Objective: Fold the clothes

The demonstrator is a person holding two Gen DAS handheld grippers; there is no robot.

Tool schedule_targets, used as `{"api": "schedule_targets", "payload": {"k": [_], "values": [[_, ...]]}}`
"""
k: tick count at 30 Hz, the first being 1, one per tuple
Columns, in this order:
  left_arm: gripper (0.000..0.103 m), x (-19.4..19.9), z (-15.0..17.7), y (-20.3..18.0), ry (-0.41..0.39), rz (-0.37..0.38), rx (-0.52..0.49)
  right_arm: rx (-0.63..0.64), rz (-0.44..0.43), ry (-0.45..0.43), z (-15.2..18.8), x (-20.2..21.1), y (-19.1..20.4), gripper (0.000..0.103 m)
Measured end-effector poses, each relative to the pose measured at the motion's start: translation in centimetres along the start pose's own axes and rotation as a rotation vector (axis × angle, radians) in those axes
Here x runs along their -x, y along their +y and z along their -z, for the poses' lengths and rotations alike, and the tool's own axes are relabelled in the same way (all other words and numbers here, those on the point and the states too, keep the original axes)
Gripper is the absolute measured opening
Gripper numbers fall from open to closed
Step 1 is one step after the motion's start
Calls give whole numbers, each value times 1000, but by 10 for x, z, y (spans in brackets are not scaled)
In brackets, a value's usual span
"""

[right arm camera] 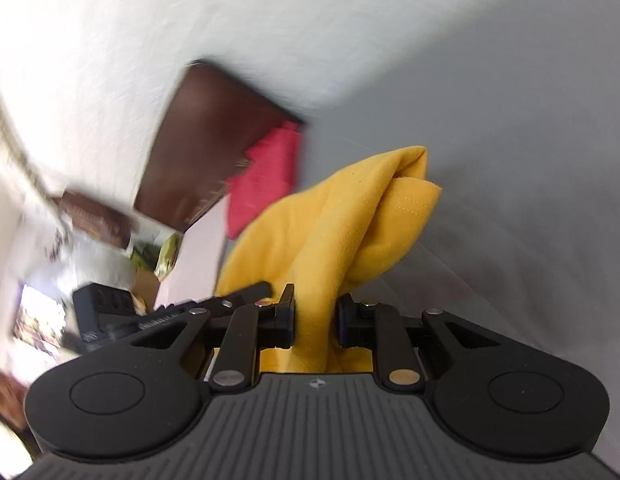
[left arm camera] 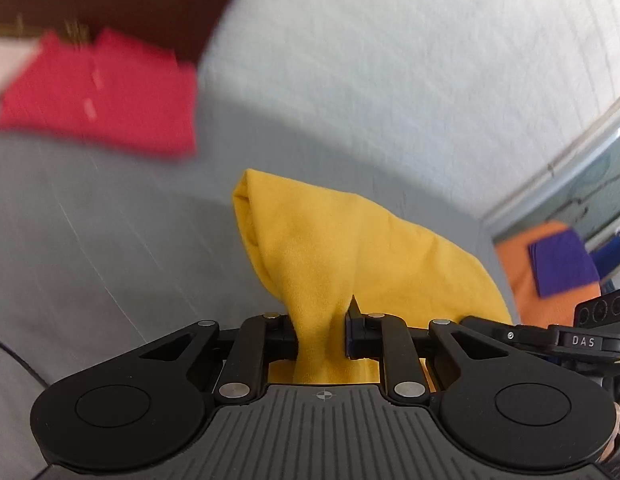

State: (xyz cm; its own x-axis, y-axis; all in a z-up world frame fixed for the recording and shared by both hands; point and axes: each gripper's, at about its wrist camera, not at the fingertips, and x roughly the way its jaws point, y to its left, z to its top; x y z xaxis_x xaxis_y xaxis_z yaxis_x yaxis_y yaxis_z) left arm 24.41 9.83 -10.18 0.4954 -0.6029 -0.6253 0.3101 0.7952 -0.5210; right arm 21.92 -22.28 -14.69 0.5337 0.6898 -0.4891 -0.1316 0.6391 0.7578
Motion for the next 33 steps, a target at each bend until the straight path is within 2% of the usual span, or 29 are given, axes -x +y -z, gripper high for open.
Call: {"api": "schedule_targets", "payload": {"k": [3, 5, 9, 10, 12, 14, 15, 16, 17, 18, 20, 22, 24, 26, 28, 31, 33], "values": [[16, 37, -44, 11, -109, -85, -49, 87, -47, -14, -38, -37, 45, 21], [17, 48, -74, 27, -159, -148, -54, 129, -67, -20, -64, -74, 71, 21], [20, 46, -123, 86, -218, -264, -32, 164, -81, -15, -106, -158, 99, 21], [24, 39, -131, 101, -226, -295, -29, 169, -78, -16, -114, -179, 101, 21], [38, 15, -141, 130, -229, -365, -29, 184, -61, -16, -125, -220, 95, 22], [72, -12, -148, 160, -224, -438, -23, 222, 44, -31, -128, -259, 86, 31], [87, -26, -147, 174, -218, -493, -12, 256, 117, -41, -127, -277, 82, 40], [92, -41, -146, 187, -208, -548, -1, 291, 190, -51, -127, -296, 78, 59], [99, -54, -144, 199, -185, -601, 12, 332, 267, -48, -124, -309, 74, 66], [103, -64, -141, 209, -166, -619, 29, 346, 280, -57, -121, -309, 71, 74], [103, -63, -132, 221, -203, -580, 98, 369, 290, -78, -114, -306, 64, 77], [103, -55, -129, 221, -220, -575, 137, 377, 296, -141, -108, -282, 65, 81], [103, -42, -125, 210, -245, -603, 133, 392, 320, -234, -101, -245, 69, 83], [103, -20, -117, 188, -280, -671, 96, 407, 347, -318, -91, -202, 75, 90], [103, 8, -107, 159, -318, -707, 45, 451, 381, -403, -74, -156, 89, 98], [103, 56, -79, 109, -408, -696, -21, 532, 439, -528, -35, -84, 109, 103], [103, 93, -48, 73, -473, -662, -37, 596, 482, -614, 2, -40, 119, 103]]}}
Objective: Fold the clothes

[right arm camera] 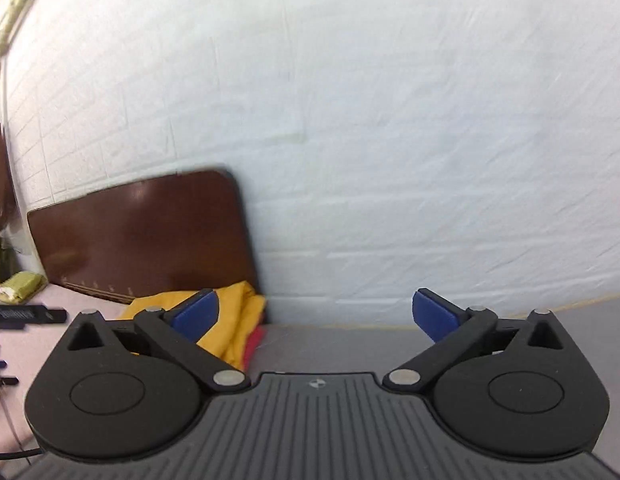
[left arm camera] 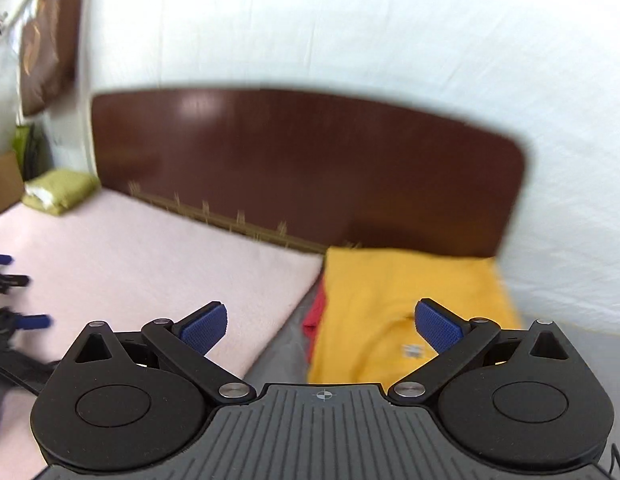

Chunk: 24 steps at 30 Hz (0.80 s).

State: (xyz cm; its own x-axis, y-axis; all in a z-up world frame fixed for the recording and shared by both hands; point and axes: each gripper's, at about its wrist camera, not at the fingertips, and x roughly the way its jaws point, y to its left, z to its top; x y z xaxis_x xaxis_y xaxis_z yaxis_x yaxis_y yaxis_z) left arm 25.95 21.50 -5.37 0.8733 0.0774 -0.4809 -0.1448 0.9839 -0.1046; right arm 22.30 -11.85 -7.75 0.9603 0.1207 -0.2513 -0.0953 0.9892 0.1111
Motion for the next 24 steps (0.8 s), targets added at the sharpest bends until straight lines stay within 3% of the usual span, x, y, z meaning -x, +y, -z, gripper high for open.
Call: {"api": "schedule_targets", "payload": {"k": [5, 8, 12, 18, 24], "values": [[103, 141, 33, -29, -165, 64, -19, 100, 116, -202, 25, 140, -13, 103], [103, 206, 65, -60, -194, 50, -70, 153, 157, -257, 46, 207, -17, 103], [103, 274, 109, -88, -286, 194, -115, 208, 191, -346, 68, 267, -20, 103], [103, 322, 134, -104, -382, 392, -153, 261, 223, -394, 72, 293, -16, 103], [103, 330, 130, -87, -413, 483, 4, 234, 181, -373, 71, 290, -15, 103]]}}
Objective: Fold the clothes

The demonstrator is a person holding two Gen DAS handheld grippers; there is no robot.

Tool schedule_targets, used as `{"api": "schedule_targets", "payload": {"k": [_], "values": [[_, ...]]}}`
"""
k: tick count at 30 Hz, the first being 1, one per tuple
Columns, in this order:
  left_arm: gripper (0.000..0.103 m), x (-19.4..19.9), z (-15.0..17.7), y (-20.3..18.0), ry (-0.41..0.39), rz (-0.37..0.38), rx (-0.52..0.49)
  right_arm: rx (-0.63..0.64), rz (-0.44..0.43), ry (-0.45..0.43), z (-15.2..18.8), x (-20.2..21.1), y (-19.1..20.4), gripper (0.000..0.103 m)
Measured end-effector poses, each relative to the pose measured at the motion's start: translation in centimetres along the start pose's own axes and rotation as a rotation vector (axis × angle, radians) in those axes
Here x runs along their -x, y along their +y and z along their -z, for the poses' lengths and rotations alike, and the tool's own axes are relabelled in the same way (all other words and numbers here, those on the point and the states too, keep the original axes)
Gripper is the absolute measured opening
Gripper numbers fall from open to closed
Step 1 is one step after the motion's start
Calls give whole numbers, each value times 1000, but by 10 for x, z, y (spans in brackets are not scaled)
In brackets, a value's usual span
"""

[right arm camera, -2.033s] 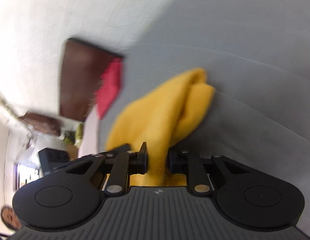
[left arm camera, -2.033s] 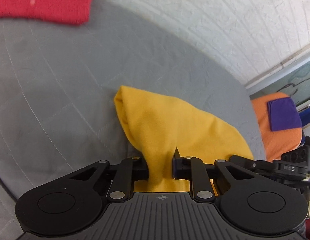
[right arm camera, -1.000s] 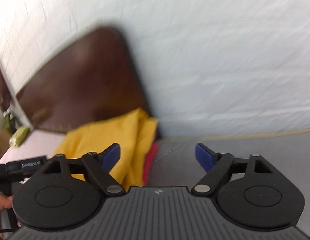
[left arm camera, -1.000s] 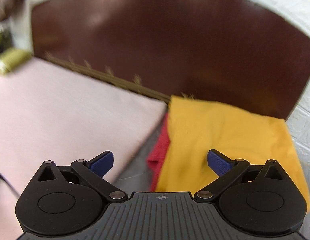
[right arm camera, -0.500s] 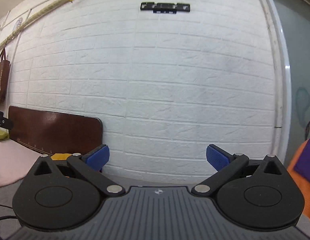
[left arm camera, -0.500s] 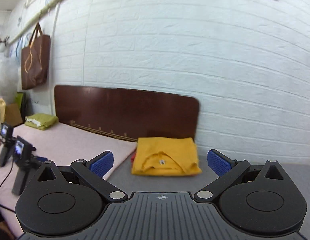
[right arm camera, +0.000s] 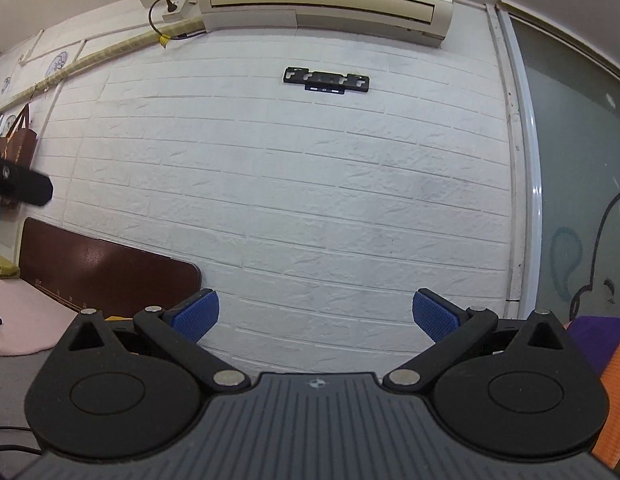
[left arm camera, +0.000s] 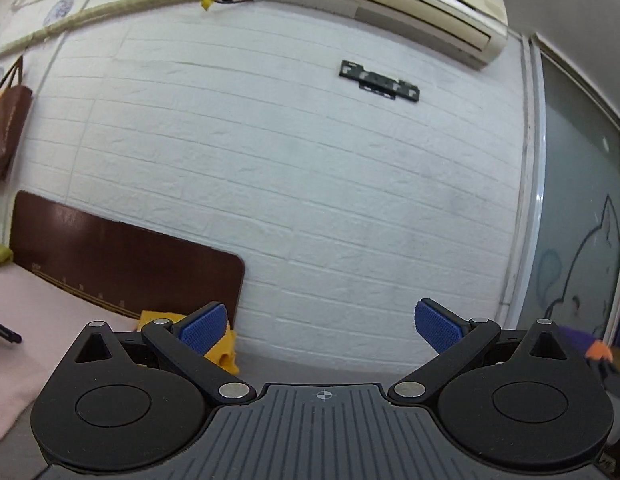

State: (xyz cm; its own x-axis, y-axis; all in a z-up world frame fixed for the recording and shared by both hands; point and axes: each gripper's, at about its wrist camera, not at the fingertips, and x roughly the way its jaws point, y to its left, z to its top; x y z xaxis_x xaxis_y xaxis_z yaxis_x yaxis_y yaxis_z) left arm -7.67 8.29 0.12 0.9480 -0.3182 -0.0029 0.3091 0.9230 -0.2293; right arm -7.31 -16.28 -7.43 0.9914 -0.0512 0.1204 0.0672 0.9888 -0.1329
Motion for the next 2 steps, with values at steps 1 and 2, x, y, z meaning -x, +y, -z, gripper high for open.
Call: {"api": "schedule_targets", "payload": {"k": [1, 2], "values": [[103, -2, -1, 1, 1, -11, -2, 0, -6, 8, 1, -2, 1, 103], [103, -6, -2, 1, 7, -26, -9, 1, -12, 16, 1, -4, 1, 103]]}}
